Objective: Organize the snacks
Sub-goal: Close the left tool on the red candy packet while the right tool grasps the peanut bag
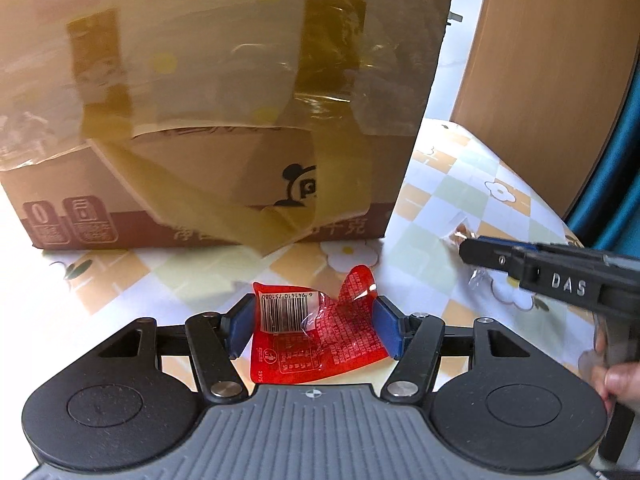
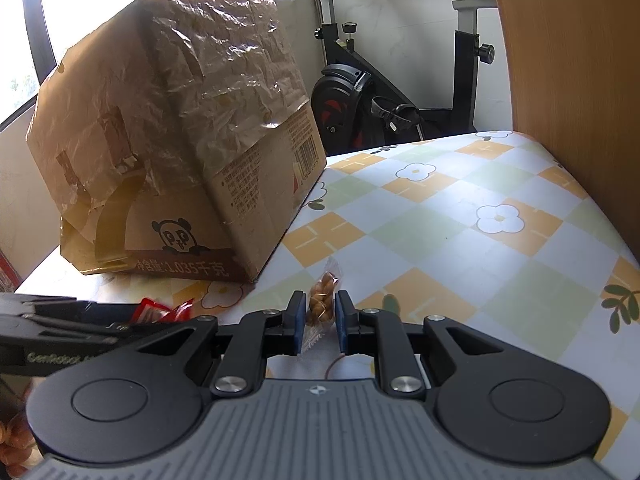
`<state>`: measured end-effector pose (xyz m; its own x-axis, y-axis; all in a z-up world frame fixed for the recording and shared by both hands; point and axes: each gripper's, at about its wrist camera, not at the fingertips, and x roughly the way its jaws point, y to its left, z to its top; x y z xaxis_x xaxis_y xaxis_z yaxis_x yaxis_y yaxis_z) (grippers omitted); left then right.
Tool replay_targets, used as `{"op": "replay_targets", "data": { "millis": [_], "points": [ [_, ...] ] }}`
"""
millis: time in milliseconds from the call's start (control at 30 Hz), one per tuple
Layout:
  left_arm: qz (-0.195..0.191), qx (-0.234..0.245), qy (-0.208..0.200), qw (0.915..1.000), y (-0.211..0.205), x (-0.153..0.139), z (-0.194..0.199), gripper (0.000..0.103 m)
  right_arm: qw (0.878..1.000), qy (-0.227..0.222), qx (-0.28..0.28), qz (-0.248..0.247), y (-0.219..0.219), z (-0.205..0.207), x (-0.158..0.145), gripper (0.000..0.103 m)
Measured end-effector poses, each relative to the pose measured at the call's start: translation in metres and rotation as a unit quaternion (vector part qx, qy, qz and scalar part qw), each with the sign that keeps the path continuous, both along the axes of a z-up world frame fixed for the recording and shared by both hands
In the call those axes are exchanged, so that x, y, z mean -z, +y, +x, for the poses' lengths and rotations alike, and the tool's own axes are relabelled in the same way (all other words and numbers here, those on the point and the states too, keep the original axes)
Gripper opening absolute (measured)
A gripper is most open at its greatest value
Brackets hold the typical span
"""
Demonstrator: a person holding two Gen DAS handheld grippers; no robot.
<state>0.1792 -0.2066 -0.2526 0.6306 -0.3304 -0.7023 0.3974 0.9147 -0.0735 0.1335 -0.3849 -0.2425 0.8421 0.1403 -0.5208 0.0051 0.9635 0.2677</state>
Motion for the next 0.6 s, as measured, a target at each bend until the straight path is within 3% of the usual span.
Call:
{"op": "replay_targets", "data": {
  "millis": [167,267,467,600],
  "points": [
    [-0.009,-0.004,-0.005,0.9999,0.003,0.000,0.002,0.054,1.000,-0.005,0.002,0.006,-0.002,-0.002,0.000,0.017],
    [-0.007,0.002,-0.006,1.0000,0.006,0.001,0.000,0.054,1.000,-0.004,-0.001,0.001,-0.001,-0.003,-0.001,0.017],
    [-0.003,0.006,-0.013,0.9999,0.016,-0.004,-0.011,0.059,1.000,-0.005,-0.009,-0.014,0.004,-0.004,-0.002,0.017],
    [0.002,0.002,-0.018,0.9998,0.015,-0.002,-0.010,0.067,1.000,0.000,-0.012,-0.015,0.005,-0.001,-0.002,0.017]
  ]
}}
